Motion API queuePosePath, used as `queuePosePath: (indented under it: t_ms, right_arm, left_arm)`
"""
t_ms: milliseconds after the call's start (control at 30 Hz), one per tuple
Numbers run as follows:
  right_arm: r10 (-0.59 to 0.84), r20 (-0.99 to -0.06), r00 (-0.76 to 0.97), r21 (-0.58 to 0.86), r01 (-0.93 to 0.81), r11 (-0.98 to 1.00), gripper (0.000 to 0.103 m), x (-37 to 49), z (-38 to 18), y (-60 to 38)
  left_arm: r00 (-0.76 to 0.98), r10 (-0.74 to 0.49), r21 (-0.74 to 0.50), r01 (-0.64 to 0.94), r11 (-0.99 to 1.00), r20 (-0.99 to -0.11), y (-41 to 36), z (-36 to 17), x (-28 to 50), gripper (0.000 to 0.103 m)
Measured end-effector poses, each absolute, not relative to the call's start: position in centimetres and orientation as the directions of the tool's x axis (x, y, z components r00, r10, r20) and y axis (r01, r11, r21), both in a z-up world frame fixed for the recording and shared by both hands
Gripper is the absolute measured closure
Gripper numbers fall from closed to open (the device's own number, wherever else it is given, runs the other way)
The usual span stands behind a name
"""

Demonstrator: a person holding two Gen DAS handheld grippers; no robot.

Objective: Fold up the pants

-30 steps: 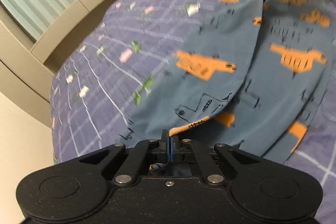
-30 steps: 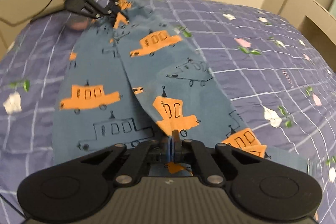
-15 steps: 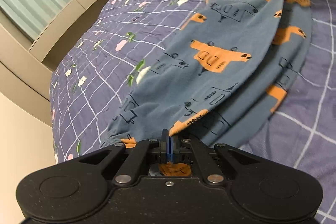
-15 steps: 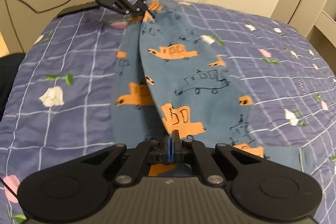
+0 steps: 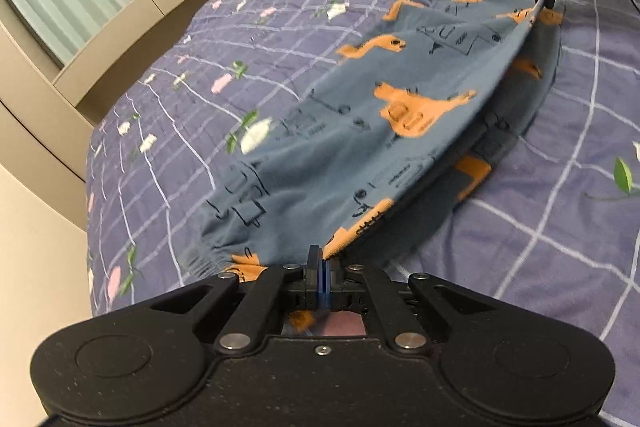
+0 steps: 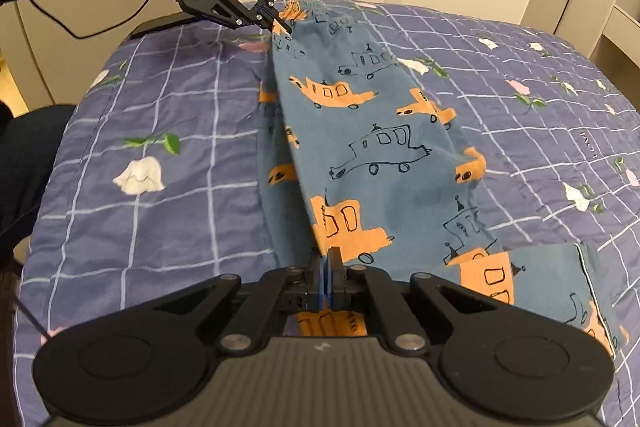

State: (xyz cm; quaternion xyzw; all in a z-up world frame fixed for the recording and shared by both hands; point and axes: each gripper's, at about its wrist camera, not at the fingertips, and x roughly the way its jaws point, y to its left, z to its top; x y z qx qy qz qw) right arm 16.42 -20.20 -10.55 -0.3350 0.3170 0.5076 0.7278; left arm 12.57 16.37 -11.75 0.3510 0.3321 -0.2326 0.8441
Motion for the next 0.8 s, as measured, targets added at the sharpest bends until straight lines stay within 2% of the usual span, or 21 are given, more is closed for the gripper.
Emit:
queuePosePath:
  t_ms: [233,333,367,400,433,467,533,600,700,800]
  right_arm:
    - [0.485,-0.832,0.269,-0.168,-0.956,0.241,0.100,16.0,-12.6,-19.5]
    - [0.479,-0.837,0.266,-0.155,-0.954,0.258,0.095,16.2,-13.0,-19.4]
    - [0.478,-0.837,0.265,-0.147,-0.952,0.270,0.092,16.3,-12.9,-19.4]
    - [0.480,-0.839,0.255,-0.129,-0.951,0.280,0.086,16.3,-12.6,-19.5]
    - [0.493,-0.837,0.238,-0.101,-0.952,0.289,0.072,16.4,-12.3,-19.7]
    - [0.516,-0.826,0.227,-0.072,-0.950,0.303,0.063,16.5,-11.7,-19.9]
    - [0.568,-0.794,0.217,-0.025,-0.945,0.326,0.060,16.5,-10.6,-20.4]
    - [0.605,-0.767,0.215,0.016,-0.936,0.352,0.059,17.0,-10.0,-20.2]
    - [0.618,-0.746,0.249,0.032,-0.913,0.407,0.059,18.0,-10.3,-19.5]
    - [0.606,-0.757,0.246,0.050,-0.902,0.429,0.059,18.4,-11.2,-19.2]
  left_arm:
    - [0.658,-0.127,0.478,0.653,0.587,-0.743,15.2,-13.3,12.0,0.102]
    - [0.664,-0.120,0.490,0.649,0.581,-0.738,15.2,-12.9,11.6,0.093]
    - [0.663,-0.119,0.488,0.649,0.583,-0.739,15.3,-12.6,11.4,0.087]
    - [0.659,-0.122,0.478,0.648,0.593,-0.742,15.6,-12.2,11.1,0.084]
    - [0.657,-0.132,0.461,0.644,0.610,-0.743,15.7,-11.5,10.8,0.084]
    - [0.659,-0.151,0.438,0.635,0.636,-0.737,15.8,-10.7,10.6,0.083]
    - [0.667,-0.209,0.363,0.609,0.705,-0.715,15.7,-9.0,10.5,0.077]
    - [0.683,-0.276,0.276,0.582,0.765,-0.676,14.7,-7.7,11.1,0.056]
    - [0.671,-0.334,0.194,0.583,0.789,-0.662,12.1,-7.6,12.2,0.049]
    - [0.603,-0.302,0.205,0.628,0.751,-0.739,9.6,-10.3,12.7,0.047]
